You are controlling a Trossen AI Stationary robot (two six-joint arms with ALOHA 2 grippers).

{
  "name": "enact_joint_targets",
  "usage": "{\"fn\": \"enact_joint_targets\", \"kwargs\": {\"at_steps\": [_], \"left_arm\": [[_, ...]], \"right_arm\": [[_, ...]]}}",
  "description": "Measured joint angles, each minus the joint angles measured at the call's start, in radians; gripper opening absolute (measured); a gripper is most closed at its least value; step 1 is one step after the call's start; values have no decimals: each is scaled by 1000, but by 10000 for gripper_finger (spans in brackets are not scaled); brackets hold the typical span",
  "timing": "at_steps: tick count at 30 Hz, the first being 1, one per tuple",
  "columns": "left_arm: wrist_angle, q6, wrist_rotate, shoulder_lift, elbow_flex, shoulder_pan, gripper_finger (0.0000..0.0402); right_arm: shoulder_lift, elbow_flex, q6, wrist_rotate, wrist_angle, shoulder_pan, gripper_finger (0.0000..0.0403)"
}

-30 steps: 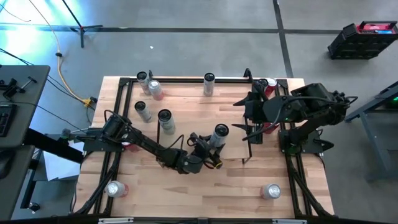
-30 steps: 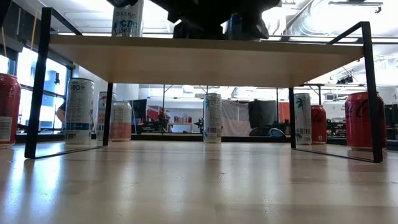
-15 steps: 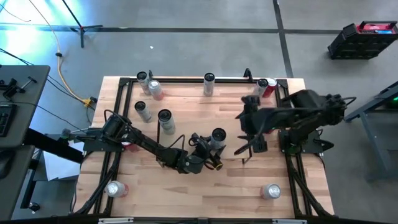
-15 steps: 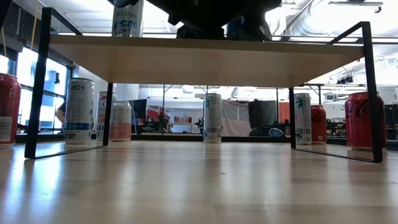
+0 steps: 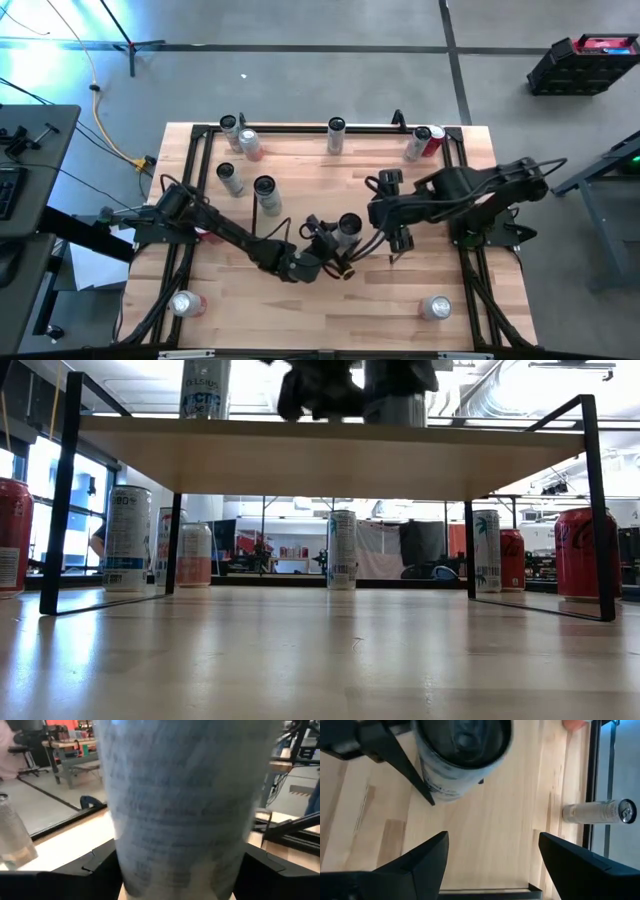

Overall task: Place canned beverage on shelf
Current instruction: Put the bottom white blue soda can aligned with the other white blue soda can on the shelf

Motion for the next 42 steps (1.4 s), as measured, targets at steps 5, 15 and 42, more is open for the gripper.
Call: {"fn": "enact_joint_targets", "kwargs": {"at_steps": [5, 15, 42], "left_arm": [[-62, 7, -7, -35, 0, -12, 279], [-131, -4, 11, -66, 0, -13, 285], [-409, -83, 89, -228, -1, -29, 340]], "right_arm": [[0, -71, 6, 16, 52, 0, 293], [-3, -96, 23, 29, 97, 0, 293], [-3, -95, 275, 81, 44, 39, 293]]}}
